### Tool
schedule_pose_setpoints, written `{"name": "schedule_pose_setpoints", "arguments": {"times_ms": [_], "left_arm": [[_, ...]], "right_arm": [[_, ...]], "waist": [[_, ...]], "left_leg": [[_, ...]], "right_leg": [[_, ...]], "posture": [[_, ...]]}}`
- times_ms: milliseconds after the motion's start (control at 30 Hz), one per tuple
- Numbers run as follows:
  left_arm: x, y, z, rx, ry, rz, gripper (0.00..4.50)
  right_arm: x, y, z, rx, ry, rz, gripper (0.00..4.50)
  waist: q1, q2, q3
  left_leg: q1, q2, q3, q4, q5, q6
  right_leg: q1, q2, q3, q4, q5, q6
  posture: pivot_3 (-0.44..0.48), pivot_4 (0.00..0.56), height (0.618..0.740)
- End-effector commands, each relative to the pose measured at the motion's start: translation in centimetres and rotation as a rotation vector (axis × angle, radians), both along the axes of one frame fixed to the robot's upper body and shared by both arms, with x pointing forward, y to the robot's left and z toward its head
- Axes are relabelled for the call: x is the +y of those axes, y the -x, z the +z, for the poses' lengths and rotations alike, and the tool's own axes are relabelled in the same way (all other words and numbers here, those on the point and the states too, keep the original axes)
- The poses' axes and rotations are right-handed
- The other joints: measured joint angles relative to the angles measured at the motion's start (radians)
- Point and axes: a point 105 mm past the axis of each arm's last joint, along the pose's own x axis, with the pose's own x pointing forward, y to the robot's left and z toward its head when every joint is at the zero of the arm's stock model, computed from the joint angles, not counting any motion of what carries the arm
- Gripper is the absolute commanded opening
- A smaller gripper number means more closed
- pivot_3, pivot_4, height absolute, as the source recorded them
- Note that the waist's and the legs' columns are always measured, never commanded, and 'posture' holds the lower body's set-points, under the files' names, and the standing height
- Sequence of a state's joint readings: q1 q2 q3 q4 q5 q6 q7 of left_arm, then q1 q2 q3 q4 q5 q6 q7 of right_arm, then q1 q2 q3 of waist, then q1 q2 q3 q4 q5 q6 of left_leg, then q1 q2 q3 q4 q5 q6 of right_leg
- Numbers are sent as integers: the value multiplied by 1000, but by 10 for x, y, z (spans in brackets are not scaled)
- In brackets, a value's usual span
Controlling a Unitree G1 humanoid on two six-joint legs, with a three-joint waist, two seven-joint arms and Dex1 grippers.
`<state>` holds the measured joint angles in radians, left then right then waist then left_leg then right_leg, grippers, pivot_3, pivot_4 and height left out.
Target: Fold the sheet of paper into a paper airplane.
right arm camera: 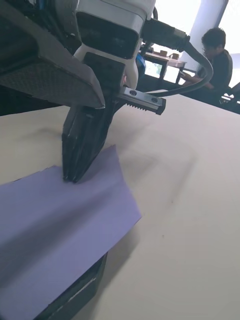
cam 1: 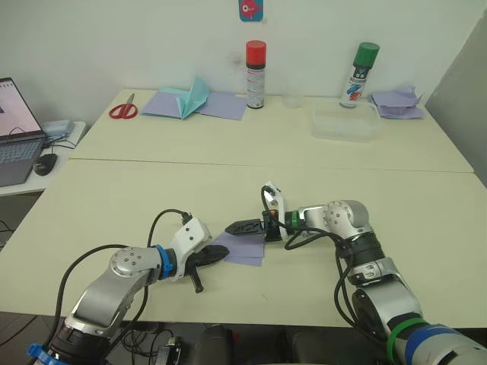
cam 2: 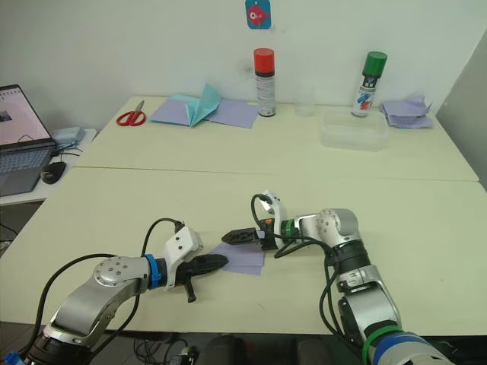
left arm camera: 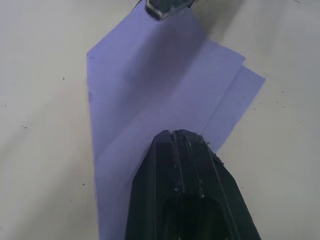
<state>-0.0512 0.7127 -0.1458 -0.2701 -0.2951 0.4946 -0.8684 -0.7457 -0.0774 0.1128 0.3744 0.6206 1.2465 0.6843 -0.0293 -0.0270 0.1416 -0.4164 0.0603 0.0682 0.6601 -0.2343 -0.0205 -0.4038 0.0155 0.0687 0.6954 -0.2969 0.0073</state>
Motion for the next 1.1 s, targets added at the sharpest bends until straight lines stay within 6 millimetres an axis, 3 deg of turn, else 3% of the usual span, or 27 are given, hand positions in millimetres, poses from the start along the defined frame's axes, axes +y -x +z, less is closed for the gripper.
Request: {"name": "schedule_pose_setpoints", "arguments": {"times_ms": [33, 300, 333, 600, 733, 1100], "left_arm": [[9, 9, -30, 112, -68, 29, 0], [14, 12, -32, 130, -65, 57, 0], [16, 12, -31, 132, -66, 63, 0], [42, 18, -26, 152, -121, 134, 0], [46, 16, -22, 155, -116, 164, 0], [43, 24, -14, 202, -73, 149, 0]], "right_arm": [[4, -4, 12, -96, -30, 15, 3264], [3, 11, 20, -400, -28, 131, 247], [3, 12, 20, -431, -26, 145, 47], [7, 32, 16, -653, -12, 289, 47], [4, 45, -1, -714, 38, 412, 47], [6, 33, -26, -769, 151, 388, 47]], "waist": [[1, 0, 0], [0, 0, 0], [-1, 0, 0], [-9, 0, 0], [-10, 0, 0], [-22, -1, 0]], "left_leg": [[0, 0, 0, 0, 0, 0], [0, 0, 0, -1, 0, 0], [0, 0, 0, -1, 0, 0], [0, 3, 0, -5, 0, 0], [3, 3, -1, -12, 0, 0], [6, 3, 0, -15, 0, 0]], "right_leg": [[0, 0, 0, 0, 0, 0], [0, -1, 0, -2, -1, 2], [0, -1, 0, -2, -2, 3], [-1, -1, 0, -2, -4, -1], [-2, -1, 0, -3, -5, -3], [-1, 0, 0, -3, -5, -6]], "posture": [[0, 150, 740], [0, 150, 740], [0, 150, 740], [0, 150, 740], [0, 150, 740], [0, 150, 740]]}}
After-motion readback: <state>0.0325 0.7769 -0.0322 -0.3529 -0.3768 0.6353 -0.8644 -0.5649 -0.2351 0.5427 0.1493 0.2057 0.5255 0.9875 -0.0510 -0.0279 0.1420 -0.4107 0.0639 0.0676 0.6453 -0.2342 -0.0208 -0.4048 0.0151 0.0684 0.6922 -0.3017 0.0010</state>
